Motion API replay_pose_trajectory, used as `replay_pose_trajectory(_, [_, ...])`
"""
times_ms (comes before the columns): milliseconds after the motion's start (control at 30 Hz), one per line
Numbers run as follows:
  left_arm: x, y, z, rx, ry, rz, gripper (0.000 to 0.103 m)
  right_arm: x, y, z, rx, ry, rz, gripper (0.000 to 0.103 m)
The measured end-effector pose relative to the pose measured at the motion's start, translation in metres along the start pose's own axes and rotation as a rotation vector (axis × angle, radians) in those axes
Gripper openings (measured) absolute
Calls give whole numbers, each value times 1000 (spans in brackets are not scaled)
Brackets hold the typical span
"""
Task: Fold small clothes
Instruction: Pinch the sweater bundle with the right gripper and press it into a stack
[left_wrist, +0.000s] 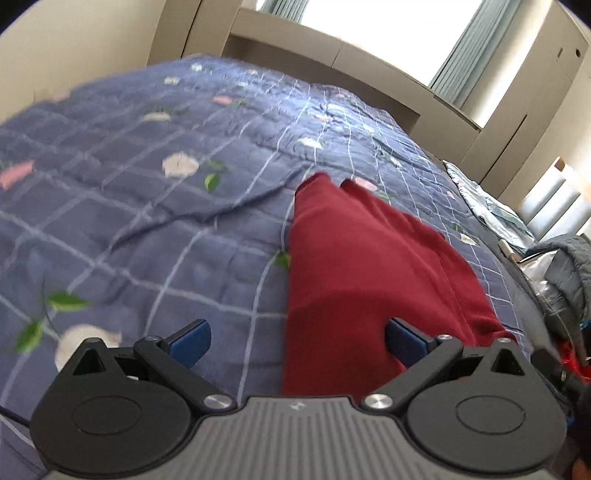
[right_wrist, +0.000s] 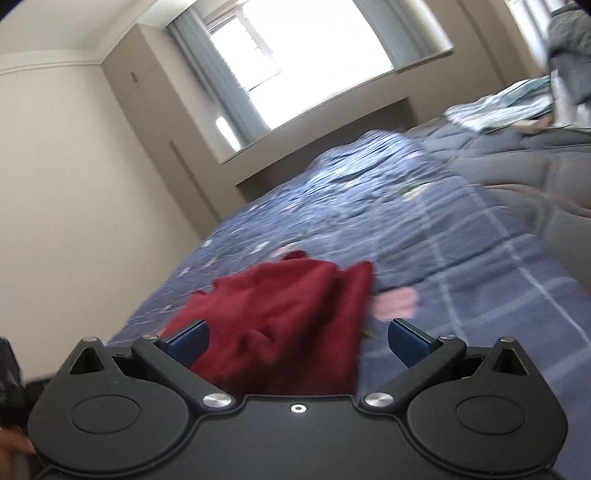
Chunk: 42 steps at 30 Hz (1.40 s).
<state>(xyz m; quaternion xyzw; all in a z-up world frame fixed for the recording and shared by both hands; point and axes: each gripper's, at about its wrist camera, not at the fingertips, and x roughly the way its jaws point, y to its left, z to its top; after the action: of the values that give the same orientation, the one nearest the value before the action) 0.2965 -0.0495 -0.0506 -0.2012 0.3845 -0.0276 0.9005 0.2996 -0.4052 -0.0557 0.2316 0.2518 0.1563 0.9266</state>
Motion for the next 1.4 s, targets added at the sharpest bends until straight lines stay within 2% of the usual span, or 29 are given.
replay_pose_trajectory(133, [9, 1, -1, 24, 18, -24, 102, 26, -1, 19, 78, 50, 48, 102])
replay_pose_trajectory(233, [15, 0, -3, 21, 35, -45, 102, 46, -2, 26, 137, 106, 59, 88])
replay_pose_trajectory(367, [16, 0, -5, 30, 40, -58, 102, 58, 6, 26, 108, 133, -25, 54])
replay_pose_trajectory(400, [16, 0, -5, 31, 41, -59, 102, 61, 6, 25, 111, 142, -52, 47])
replay_pose_trajectory(433, [16, 0, -5, 31, 42, -60, 102, 62, 7, 24, 113, 146, -73, 45])
replay_pose_trajectory(600, [16, -2, -3, 35, 48, -67, 102, 63, 4, 18, 128, 146, -97, 7])
replay_pose_trajectory(667, [13, -2, -1, 41, 39, -76, 103, 58, 3, 19, 120, 114, -91, 6])
replay_pose_trajectory(833, [-2, -4, 15, 34, -52, -107, 103, 31, 3, 31, 92, 4, -114, 5])
replay_pose_trajectory(1000, [3, -12, 32, 46, -70, -85, 103, 31, -11, 22, 104, 40, -152, 5])
replay_pose_trajectory(1133, [25, -19, 31, 65, -26, -48, 103, 40, -10, 8, 47, 57, -191, 8])
replay_pose_trajectory(1167, [31, -20, 28, 71, -13, -41, 102, 39, -7, 7, 31, 54, -197, 11])
replay_pose_trajectory(1233, [38, -20, 21, 85, -4, -19, 102, 37, 0, 5, -19, 42, -230, 25])
replay_pose_trajectory(1300, [38, -19, 19, 96, -10, -11, 102, 32, 7, 6, -75, 16, -270, 46])
replay_pose_trajectory(1400, [32, -19, 22, 105, -24, -1, 103, 21, 18, 6, -144, -30, -279, 66])
